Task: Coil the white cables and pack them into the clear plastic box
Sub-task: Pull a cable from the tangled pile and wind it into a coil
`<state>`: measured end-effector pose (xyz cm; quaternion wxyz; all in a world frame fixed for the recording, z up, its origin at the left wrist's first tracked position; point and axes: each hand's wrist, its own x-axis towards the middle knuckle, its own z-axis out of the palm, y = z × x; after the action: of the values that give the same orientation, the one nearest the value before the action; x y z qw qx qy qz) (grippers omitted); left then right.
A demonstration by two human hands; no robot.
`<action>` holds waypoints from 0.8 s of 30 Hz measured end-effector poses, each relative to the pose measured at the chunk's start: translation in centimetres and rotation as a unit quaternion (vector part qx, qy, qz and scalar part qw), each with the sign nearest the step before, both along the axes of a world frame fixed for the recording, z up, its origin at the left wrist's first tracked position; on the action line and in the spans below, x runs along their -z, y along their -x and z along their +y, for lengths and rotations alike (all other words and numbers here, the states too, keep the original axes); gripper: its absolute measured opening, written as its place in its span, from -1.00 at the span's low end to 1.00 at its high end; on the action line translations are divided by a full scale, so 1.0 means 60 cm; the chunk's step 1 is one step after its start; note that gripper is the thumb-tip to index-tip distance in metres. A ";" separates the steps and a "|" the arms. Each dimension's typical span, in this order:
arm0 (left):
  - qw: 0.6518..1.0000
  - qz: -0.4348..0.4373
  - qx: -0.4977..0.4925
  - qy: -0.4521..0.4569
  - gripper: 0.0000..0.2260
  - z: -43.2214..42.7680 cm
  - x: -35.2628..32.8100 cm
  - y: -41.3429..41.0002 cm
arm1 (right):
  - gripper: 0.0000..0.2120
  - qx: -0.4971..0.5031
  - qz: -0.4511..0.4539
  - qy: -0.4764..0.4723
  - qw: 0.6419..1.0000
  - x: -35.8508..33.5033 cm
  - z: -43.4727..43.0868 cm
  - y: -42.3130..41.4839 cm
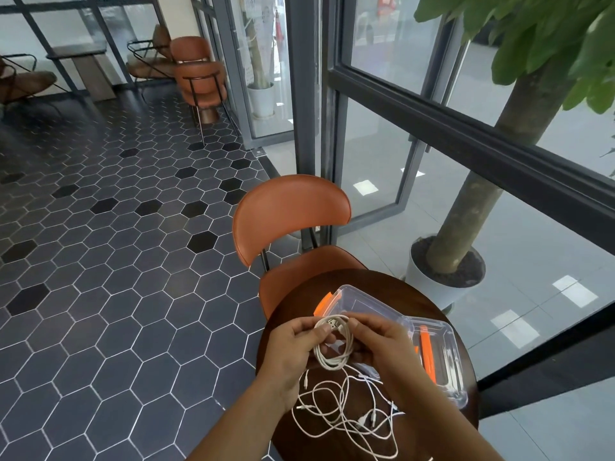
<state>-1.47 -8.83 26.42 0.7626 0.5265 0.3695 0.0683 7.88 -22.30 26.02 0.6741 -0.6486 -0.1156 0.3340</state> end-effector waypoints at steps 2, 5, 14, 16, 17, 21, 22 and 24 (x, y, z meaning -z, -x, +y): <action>1.000 0.002 0.004 0.009 -0.89 -0.001 0.003 -0.002 | -0.77 -0.009 -0.017 0.017 1.000 0.006 -0.005 -0.003; 1.000 0.004 0.009 0.026 -0.84 0.003 0.015 -0.008 | -0.77 -0.014 -0.031 0.048 0.998 0.019 -0.009 -0.014; 0.992 0.080 -0.040 -0.084 -0.75 0.030 0.093 -0.021 | -0.86 -0.047 -0.018 0.135 0.990 0.116 0.060 -0.052; 0.987 0.107 -0.052 -0.109 -0.74 0.054 0.129 -0.018 | -0.89 -0.056 -0.022 0.164 0.985 0.148 0.086 -0.048; 0.985 0.118 -0.054 -0.117 -0.74 0.068 0.145 -0.015 | -0.91 -0.060 -0.024 0.183 0.981 0.166 0.101 -0.045; 0.975 0.166 -0.041 -0.143 -0.70 0.134 0.216 -0.011 | -0.91 -0.064 -0.035 0.243 0.967 0.235 0.166 -0.029; 0.973 0.178 -0.037 -0.143 -0.70 0.152 0.236 -0.012 | -0.91 -0.060 -0.031 0.255 0.965 0.253 0.183 -0.024; 0.967 0.203 -0.024 -0.151 -0.70 0.186 0.276 -0.016 | -0.86 -0.052 -0.017 0.279 0.959 0.293 0.217 -0.016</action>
<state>-0.54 2.31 9.84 0.5813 0.6297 0.5142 0.0334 8.86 -9.26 8.41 0.4459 -0.8098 -0.0627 0.3760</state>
